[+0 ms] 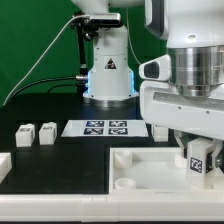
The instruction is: Assemble one leg
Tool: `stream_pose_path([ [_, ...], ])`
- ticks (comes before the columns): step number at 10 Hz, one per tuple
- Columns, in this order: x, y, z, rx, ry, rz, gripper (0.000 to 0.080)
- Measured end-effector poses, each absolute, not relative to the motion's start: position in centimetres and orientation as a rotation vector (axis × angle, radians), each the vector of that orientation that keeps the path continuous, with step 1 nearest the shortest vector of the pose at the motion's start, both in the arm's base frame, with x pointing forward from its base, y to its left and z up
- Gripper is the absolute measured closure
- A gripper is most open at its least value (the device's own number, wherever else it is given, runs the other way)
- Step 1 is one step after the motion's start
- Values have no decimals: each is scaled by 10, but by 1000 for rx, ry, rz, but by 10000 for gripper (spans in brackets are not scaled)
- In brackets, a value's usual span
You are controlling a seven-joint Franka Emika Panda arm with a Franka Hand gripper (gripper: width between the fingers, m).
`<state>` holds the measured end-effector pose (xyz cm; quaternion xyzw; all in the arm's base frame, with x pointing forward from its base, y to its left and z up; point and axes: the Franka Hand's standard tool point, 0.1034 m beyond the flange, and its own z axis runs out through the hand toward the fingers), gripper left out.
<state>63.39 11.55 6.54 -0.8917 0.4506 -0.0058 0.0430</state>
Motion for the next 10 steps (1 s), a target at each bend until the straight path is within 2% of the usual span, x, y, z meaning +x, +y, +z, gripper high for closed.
stream_pose_path([
  [1,634,115,65,-2655,1508,-10,508],
  [3,634,115,65,-2671,1476,-11,508],
  [4,634,116,65,-2688,1444,-12,409],
  [5,634,116,65,-2695,1432,-12,273],
  [6,634,116,65,-2776,1281,-21,273],
  [7,634,117,65,-2868,1066,-30,174],
  [10,633,121,67,-3059,475,-45,151],
])
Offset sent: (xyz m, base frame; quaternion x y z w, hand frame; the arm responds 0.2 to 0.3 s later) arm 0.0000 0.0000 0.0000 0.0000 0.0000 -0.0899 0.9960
